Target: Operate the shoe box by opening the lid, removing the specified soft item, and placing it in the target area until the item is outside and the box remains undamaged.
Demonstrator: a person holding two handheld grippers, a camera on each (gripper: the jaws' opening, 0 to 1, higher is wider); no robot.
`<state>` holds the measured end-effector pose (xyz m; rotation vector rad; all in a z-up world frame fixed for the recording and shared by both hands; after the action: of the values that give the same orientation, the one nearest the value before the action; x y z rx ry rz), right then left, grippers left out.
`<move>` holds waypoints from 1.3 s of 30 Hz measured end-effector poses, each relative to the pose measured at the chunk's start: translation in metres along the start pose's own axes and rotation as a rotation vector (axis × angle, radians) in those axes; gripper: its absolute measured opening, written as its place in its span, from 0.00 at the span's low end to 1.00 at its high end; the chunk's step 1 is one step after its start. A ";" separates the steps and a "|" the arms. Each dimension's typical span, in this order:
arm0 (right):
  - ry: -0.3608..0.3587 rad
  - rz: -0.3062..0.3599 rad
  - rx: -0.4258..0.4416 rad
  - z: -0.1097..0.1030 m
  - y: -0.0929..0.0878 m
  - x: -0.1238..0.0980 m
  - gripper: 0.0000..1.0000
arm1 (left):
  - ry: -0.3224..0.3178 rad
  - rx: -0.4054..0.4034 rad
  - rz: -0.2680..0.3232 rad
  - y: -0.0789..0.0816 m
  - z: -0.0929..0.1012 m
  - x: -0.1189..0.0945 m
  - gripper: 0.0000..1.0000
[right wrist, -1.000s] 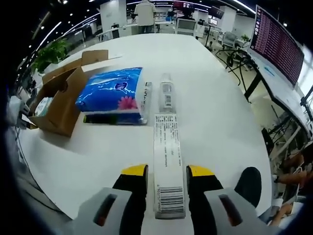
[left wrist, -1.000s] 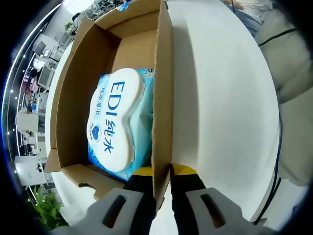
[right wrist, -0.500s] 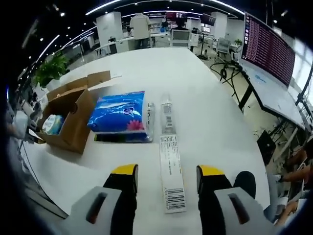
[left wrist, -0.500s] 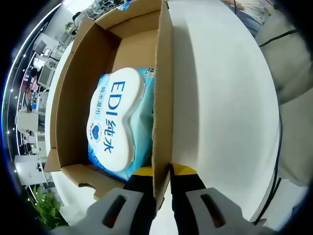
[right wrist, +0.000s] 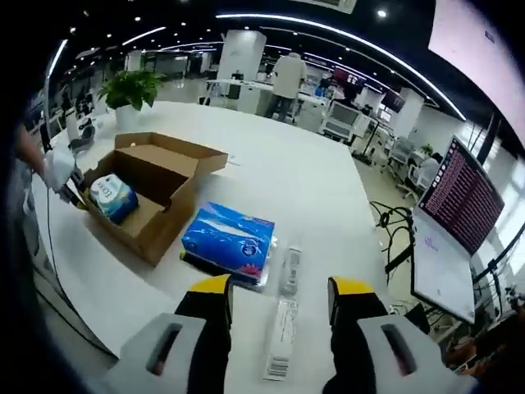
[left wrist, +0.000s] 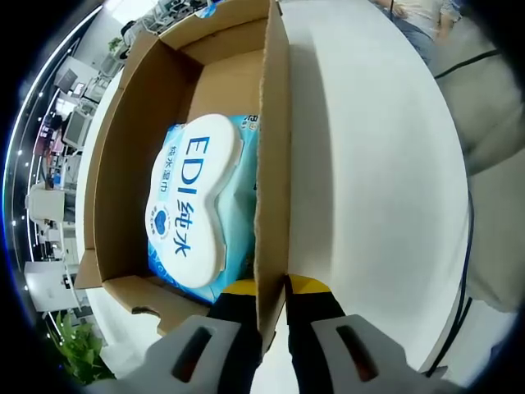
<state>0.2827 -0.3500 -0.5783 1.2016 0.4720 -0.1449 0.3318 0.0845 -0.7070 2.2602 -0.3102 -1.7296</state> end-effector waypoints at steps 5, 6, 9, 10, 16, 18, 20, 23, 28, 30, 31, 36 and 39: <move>0.043 -0.021 -0.098 -0.011 0.012 0.000 0.43 | 0.004 0.003 0.002 0.000 0.001 0.000 0.08; 0.064 -0.004 -0.080 -0.014 0.015 0.001 0.43 | 0.006 0.005 0.002 0.000 0.001 0.000 0.08; 0.079 0.014 -0.053 -0.019 0.023 0.000 0.44 | 0.001 -0.001 -0.001 0.000 0.000 0.000 0.07; 0.081 0.018 -0.055 -0.021 0.025 0.000 0.44 | 0.001 0.000 -0.001 0.000 0.000 0.000 0.07; 0.119 0.052 -0.118 -0.026 0.044 0.003 0.43 | 0.005 0.007 -0.001 0.000 0.001 0.000 0.08; 0.129 0.056 -0.130 -0.027 0.048 0.004 0.42 | 0.006 0.006 0.000 0.000 0.001 -0.001 0.08; 0.136 0.058 -0.139 -0.029 0.050 0.007 0.41 | 0.005 0.004 0.002 0.000 0.000 -0.001 0.08; 0.183 0.084 -0.110 -0.036 0.056 0.011 0.42 | 0.005 0.001 0.001 0.000 0.000 -0.001 0.08; 0.270 0.102 -0.196 -0.052 0.068 0.018 0.41 | -0.003 -0.007 -0.001 0.000 0.000 -0.001 0.07; 0.290 0.084 -0.274 -0.057 0.070 0.022 0.40 | -0.001 -0.005 -0.001 0.000 0.000 0.000 0.07; 0.313 0.067 -0.284 -0.060 0.069 0.026 0.41 | 0.000 -0.003 -0.001 0.000 0.000 -0.001 0.07; 0.361 0.059 -0.305 -0.074 0.069 0.033 0.41 | 0.000 -0.004 -0.001 0.000 0.000 0.000 0.07; 0.395 0.055 -0.309 -0.081 0.069 0.036 0.43 | 0.002 -0.003 -0.002 0.000 0.000 0.000 0.08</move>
<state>0.3168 -0.2454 -0.5567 0.9362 0.7755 0.2119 0.3315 0.0844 -0.7069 2.2602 -0.3054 -1.7277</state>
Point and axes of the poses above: the point that each gripper's makers call its tool centre point, and the gripper's own axes: x roughly forward along the fingers, z roughly to its right, y roughly out of its top, the point moved 10 cm from there along -x, roughly backward along the fingers, and after that the axes turned 15 degrees about z, right-handed, at the moved point
